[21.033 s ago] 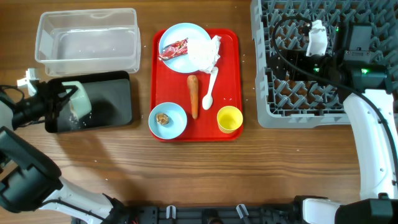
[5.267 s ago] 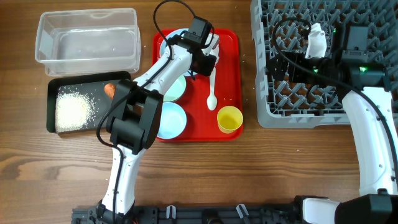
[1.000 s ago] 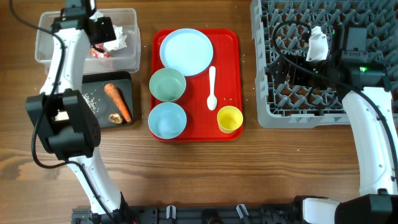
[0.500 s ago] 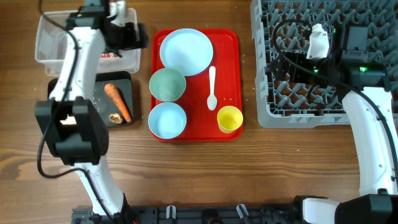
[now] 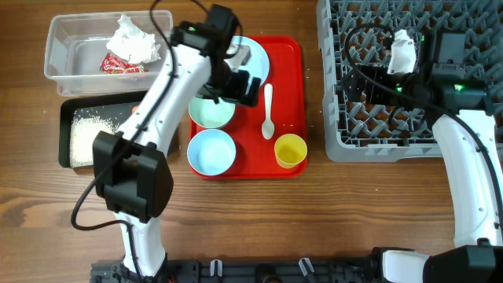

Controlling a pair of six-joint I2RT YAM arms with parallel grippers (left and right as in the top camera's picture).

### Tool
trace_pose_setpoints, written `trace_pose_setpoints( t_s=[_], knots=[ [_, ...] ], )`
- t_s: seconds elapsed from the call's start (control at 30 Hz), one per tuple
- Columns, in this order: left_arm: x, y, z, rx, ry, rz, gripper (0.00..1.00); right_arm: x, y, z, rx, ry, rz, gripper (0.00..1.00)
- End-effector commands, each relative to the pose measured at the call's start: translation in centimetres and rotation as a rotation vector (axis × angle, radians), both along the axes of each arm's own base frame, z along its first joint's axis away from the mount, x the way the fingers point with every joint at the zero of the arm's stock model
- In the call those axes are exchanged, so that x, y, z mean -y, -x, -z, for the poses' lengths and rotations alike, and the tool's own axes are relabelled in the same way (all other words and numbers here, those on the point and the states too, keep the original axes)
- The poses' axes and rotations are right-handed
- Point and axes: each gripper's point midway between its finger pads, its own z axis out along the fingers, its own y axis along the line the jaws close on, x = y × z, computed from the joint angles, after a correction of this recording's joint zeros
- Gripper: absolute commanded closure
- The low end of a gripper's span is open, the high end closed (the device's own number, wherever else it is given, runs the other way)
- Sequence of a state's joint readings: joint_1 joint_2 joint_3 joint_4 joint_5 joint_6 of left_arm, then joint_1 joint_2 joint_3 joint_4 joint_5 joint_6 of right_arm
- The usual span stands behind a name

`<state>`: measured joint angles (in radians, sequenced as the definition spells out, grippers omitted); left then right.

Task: Sort waste into correct bins and load items into the dishwasher rack
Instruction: 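Grasp the yellow cup on the red tray with the left gripper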

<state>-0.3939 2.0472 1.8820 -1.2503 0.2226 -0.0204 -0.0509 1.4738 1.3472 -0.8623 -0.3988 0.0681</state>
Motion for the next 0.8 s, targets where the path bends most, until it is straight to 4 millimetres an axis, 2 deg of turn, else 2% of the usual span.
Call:
trace_pose_setpoints(
  t_s=[0.0, 0.1, 0.23, 0.33, 0.43, 0.67, 0.77],
  knots=[
    [0.7, 0.7, -0.4, 0.035, -0.048, 0.050, 0.00, 0.0, -0.4, -0.1, -0.002, 0.003, 0.009, 0.00],
    [1.7, 2.1, -0.4, -0.001, -0.043, 0.085, 0.00, 0.0, -0.2, 0.0, -0.010, 0.004, 0.008, 0.00],
    [5.0, 6.0, -0.7, -0.083, 0.038, 0.244, 0.00, 0.0, -0.3, 0.0, -0.008, 0.004, 0.008, 0.00],
    [7.0, 7.1, -0.4, -0.071, 0.044, 0.299, 0.01, 0.0, -0.2, 0.0, -0.009, 0.004, 0.008, 0.00],
    [8.7, 8.2, 1.1, -0.080, 0.044, 0.293, 0.04, 0.0, -0.2, 0.0, -0.011, 0.004, 0.008, 0.01],
    [8.4, 9.3, 5.3, -0.149, 0.015, 0.190, 0.19, 0.0, -0.2, 0.0, -0.010, 0.004, 0.008, 0.00],
    [8.9, 8.6, 6.2, -0.128, 0.035, 0.138, 0.36, 0.0, -0.2, 0.0, -0.013, 0.004, 0.008, 0.00]
  ],
)
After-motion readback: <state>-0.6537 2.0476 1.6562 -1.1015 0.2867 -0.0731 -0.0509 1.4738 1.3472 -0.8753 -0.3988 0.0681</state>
